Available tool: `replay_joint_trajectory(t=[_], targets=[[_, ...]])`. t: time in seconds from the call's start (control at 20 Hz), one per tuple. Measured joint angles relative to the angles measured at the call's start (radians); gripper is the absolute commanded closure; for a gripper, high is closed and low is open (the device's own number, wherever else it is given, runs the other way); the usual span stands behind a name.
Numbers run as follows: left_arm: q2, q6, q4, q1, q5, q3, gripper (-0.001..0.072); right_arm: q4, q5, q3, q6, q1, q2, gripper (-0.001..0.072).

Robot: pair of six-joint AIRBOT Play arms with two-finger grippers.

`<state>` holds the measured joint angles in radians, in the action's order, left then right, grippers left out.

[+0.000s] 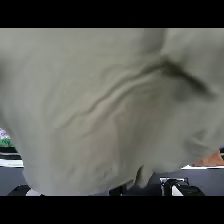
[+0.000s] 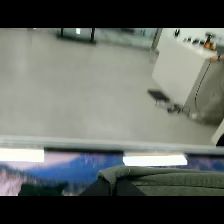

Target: Fold the shirts.

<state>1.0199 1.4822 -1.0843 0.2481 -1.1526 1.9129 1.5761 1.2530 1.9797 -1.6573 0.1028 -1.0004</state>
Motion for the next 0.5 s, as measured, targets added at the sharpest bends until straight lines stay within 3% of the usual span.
replay_joint_trajectory(t=[0.25,0.35,0.5], targets=[[0.285,-0.055,-0.072,-0.001,-0.080,-0.234,0.0681,-0.091,0.247,-0.096,-0.003,-0.001,-0.403,0.0673],[0.414,-0.070,-0.086,-0.005,-0.072,-0.275,0.0681,-0.150,0.252,-0.121,-0.011,0.000,-0.555,0.0672],[0.581,-0.082,-0.086,-0.016,-0.010,-0.294,0.0680,-0.275,0.141,-0.140,-0.027,0.000,-0.740,0.0671]])
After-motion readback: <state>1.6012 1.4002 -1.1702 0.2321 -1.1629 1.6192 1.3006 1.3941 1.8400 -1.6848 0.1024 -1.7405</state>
